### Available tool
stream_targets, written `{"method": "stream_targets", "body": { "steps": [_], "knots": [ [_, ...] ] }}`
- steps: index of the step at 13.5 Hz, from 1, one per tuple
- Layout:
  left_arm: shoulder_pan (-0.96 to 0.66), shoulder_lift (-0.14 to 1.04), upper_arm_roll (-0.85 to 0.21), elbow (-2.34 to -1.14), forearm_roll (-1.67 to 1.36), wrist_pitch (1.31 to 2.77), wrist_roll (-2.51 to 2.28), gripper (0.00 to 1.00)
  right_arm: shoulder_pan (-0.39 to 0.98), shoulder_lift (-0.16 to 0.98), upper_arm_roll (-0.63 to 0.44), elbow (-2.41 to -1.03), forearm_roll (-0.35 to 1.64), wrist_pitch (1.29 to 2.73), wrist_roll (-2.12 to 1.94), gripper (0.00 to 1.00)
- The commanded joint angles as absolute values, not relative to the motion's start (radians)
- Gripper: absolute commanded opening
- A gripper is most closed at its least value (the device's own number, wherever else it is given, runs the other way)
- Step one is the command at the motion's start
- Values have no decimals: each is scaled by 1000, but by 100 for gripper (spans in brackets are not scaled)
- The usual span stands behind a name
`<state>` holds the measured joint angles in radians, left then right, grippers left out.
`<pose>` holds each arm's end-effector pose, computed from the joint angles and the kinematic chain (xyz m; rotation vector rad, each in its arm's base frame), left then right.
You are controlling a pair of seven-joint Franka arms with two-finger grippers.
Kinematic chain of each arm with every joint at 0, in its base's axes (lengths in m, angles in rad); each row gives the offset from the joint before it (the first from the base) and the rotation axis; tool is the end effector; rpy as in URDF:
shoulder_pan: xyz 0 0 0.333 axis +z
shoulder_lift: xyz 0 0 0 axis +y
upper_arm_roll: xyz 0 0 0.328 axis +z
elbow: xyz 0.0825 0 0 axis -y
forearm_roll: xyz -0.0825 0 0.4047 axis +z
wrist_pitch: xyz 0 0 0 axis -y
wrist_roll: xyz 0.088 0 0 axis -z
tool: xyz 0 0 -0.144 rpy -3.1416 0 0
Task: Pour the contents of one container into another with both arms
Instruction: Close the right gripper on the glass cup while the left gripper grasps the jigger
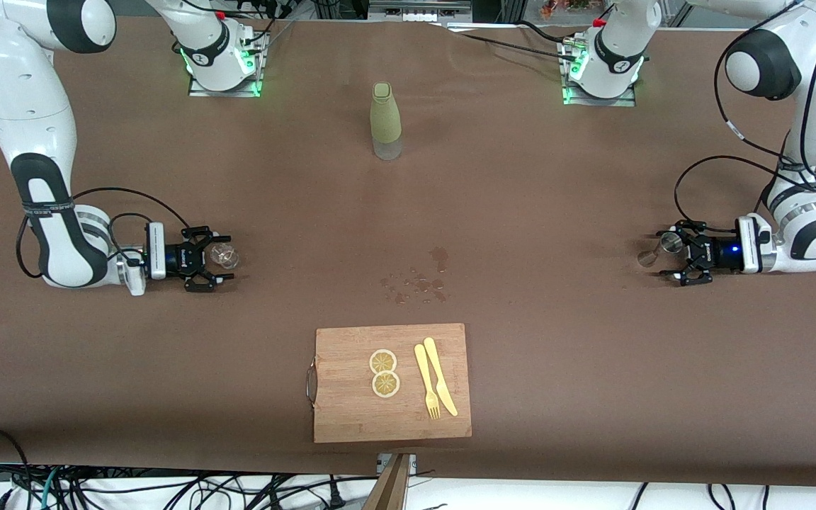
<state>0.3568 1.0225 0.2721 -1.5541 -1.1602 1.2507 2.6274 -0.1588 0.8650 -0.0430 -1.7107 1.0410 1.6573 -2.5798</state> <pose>0.5499 0.2007 0.0504 1.3543 -1.2466 1.0564 0.5956 -0.0022 0.0608 -1.3173 -1.5667 -0.8264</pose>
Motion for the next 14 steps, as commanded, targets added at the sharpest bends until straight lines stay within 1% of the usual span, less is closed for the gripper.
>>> {"method": "stream_targets", "body": {
  "steps": [1,2,3,4,5,6,7,10,11,12,13,14],
  "knots": [
    [339,1031,285,-1559,-1175,1246,2683,99,-164,890,-38,-1689,1060,1635,-2602,84],
    [339,1031,285,-1559,-1174,1244,2683,97,-164,890,-40,-1689,1060,1629,-2599,50],
    [339,1031,285,-1559,-1172,1241,2684,90,-164,891,-40,-1689,1060,1625,-2592,30],
    [339,1029,285,-1562,-1172,1232,2684,86,-164,894,-38,-1689,1060,1624,-2591,22],
    [339,1031,285,-1562,-1172,1229,2684,74,-164,894,-37,-1689,1061,1623,-2589,11],
    [339,1029,287,-1566,-1172,1229,2683,60,-166,894,-29,-1687,1062,1611,-2589,3],
    [341,1031,287,-1568,-1172,1229,2683,59,-167,893,-28,-1687,1066,1597,-2585,0],
    [344,1034,287,-1568,-1172,1227,2700,45,-164,893,-26,-1663,1098,1533,-2528,0],
    [344,1038,287,-1568,-1172,1226,2701,30,-161,890,-25,-1655,1098,1522,-2484,0],
    [344,1040,287,-1566,-1172,1226,2703,20,-160,890,-11,-1643,1101,1508,-2443,0],
    [344,1040,287,-1566,-1173,1226,2724,1,-160,888,17,-1623,1104,1505,-2403,0],
    [344,1040,287,-1565,-1184,1227,2746,0,-160,888,37,-1608,1104,1506,-2369,0]
  ]
}}
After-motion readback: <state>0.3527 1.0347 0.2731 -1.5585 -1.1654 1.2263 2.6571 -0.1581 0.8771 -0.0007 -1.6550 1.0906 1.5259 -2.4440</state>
